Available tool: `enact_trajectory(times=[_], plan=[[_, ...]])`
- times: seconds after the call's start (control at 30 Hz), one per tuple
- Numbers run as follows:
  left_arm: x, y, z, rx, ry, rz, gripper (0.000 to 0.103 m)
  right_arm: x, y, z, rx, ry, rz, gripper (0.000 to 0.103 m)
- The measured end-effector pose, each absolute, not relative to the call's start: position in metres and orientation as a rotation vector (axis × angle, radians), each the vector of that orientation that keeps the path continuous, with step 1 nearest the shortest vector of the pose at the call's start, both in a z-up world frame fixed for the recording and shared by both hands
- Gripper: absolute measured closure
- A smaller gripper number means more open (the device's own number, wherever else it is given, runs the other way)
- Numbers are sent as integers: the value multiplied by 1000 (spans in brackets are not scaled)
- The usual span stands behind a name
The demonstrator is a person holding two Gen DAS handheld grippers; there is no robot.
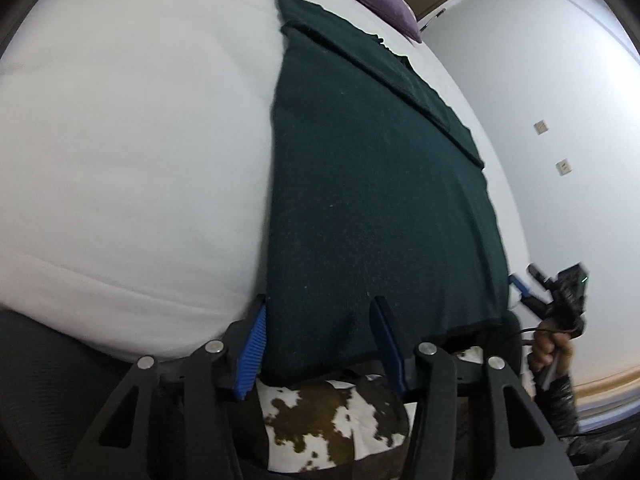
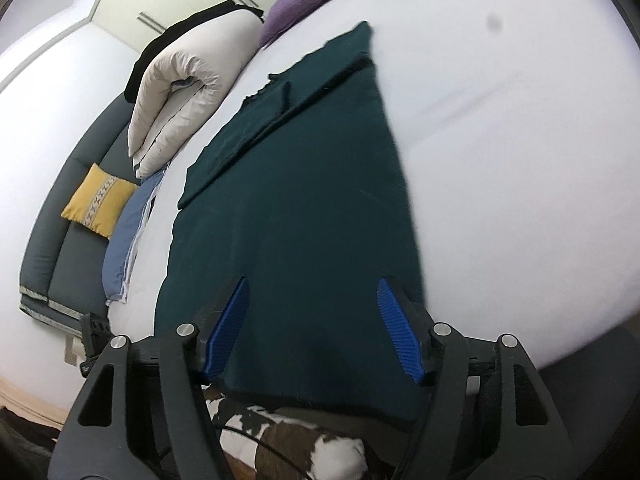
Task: Fold small clothes
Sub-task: 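Move both grippers to the sweater hem, then grasp the hem with both grippers and fold it up toward the collar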
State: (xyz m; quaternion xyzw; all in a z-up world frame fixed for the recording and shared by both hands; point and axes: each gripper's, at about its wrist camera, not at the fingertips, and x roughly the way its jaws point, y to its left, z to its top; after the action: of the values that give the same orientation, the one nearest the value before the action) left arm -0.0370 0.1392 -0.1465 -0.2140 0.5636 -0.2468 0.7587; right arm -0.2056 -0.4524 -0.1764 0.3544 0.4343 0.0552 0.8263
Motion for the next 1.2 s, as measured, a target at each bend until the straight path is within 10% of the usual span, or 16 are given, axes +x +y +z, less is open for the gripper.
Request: enact_trajectory(times=[0.17,1.0,1.2], plan=[[-34,156,-159,-576,1250,-528,77,-217,-471,-183,802,947,99,41],[-39,142,-153,-442,1253,-525,95,-223,-462,-220,755,1289,47,52],[-42,141,-149,-403,1246,-523,96,-236,-466,-224,803,1263,53,94]])
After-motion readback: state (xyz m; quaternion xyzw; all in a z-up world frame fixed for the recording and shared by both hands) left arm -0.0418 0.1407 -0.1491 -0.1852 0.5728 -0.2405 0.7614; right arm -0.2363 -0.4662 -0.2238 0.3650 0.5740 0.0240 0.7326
